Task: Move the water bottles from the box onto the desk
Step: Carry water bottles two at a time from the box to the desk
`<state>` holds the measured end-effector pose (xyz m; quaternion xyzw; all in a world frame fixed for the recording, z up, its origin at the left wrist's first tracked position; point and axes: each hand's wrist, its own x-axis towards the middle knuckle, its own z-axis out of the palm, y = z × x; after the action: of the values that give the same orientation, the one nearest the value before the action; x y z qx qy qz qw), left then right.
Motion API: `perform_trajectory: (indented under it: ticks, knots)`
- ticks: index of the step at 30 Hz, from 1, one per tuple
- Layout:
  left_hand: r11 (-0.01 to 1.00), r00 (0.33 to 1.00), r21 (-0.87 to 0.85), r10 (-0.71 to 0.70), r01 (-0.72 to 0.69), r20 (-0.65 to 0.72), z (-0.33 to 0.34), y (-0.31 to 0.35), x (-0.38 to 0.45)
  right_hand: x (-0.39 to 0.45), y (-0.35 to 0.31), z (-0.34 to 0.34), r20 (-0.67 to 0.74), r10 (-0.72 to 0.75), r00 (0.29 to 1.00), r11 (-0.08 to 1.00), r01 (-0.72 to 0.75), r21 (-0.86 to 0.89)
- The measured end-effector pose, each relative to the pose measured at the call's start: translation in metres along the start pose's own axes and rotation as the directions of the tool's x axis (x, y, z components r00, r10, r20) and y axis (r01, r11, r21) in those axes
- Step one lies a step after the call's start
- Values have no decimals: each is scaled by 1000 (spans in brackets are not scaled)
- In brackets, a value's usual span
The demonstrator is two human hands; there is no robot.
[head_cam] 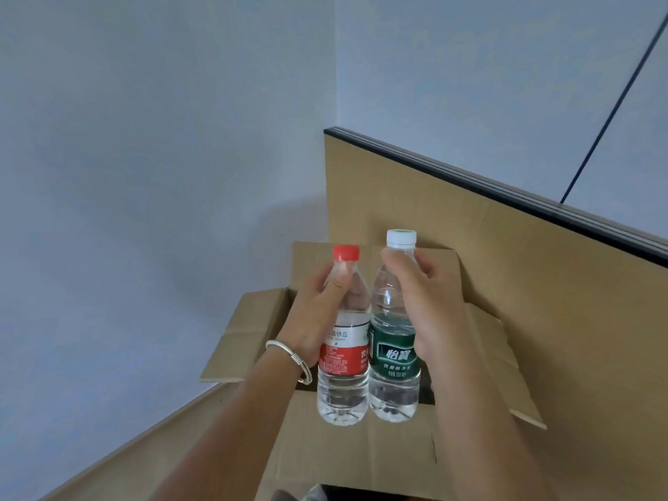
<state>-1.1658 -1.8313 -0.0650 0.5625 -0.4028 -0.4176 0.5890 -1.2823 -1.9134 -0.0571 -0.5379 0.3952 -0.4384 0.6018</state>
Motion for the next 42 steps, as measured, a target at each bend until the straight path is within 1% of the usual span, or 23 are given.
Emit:
perform_trajectory:
  ticks: [1, 2, 3, 7, 10, 12, 15, 17, 21, 23, 26, 32, 35, 38, 42]
  knots:
    - [1000, 1000, 15, -14, 13, 12, -1, 5, -10, -3, 2, 1, 16, 20, 1000, 1000, -20, 5]
    - [999, 1000, 29, -17, 17, -5, -3, 4, -14, -7, 3, 2, 38, 43, 998, 999, -43, 10]
    - [999, 999, 22, -27, 28, -43, -7, 0, -13, -10, 4, 3, 58, 63, 996, 998, -64, 18]
    - [1000, 995, -21, -22, 20, -100, -25, -15, -36, -27, 10, 18, 184, 141, 973, 987, -152, 48]
    - [995, 967, -98, -55, 31, -247, -43, -27, -62, -43, 17, 36, 301, 155, 941, 987, -162, -4]
    - [994, 924, -102, -71, 35, -376, -60, -34, -85, -57, 20, 55, 386, 174, 906, 985, -164, -59]
    - [992, 866, -125, -70, 9, -495, -86, -43, -123, -82, 23, 91, 510, 170, 843, 984, -121, -129]
    - [986, 813, -163, -77, -23, -577, -108, -44, -154, -104, 26, 121, 586, 169, 793, 980, -74, -182]
    - [961, 704, -253, -103, -112, -703, -154, -46, -213, -151, 33, 183, 692, 144, 708, 960, 69, -270]
    - [953, 649, -260, -103, -152, -754, -177, -45, -243, -176, 36, 213, 736, 136, 663, 951, 122, -286]
    - [949, 557, -240, -89, -204, -826, -216, -49, -302, -227, 47, 265, 810, 145, 567, 935, 189, -299]
    - [954, 366, -172, -72, -247, -928, -281, -64, -422, -334, 71, 356, 896, 242, 371, 928, 180, -325]
    - [962, 290, -153, -84, -226, -953, -305, -71, -482, -387, 82, 392, 922, 279, 269, 928, 171, -330]
    - [965, 196, -137, -93, -224, -976, -319, -79, -541, -441, 95, 418, 937, 314, 155, 926, 165, -338]
    - [950, 16, -108, -108, -293, -994, -323, -88, -619, -517, 109, 441, 940, 340, -5, 921, 203, -332]
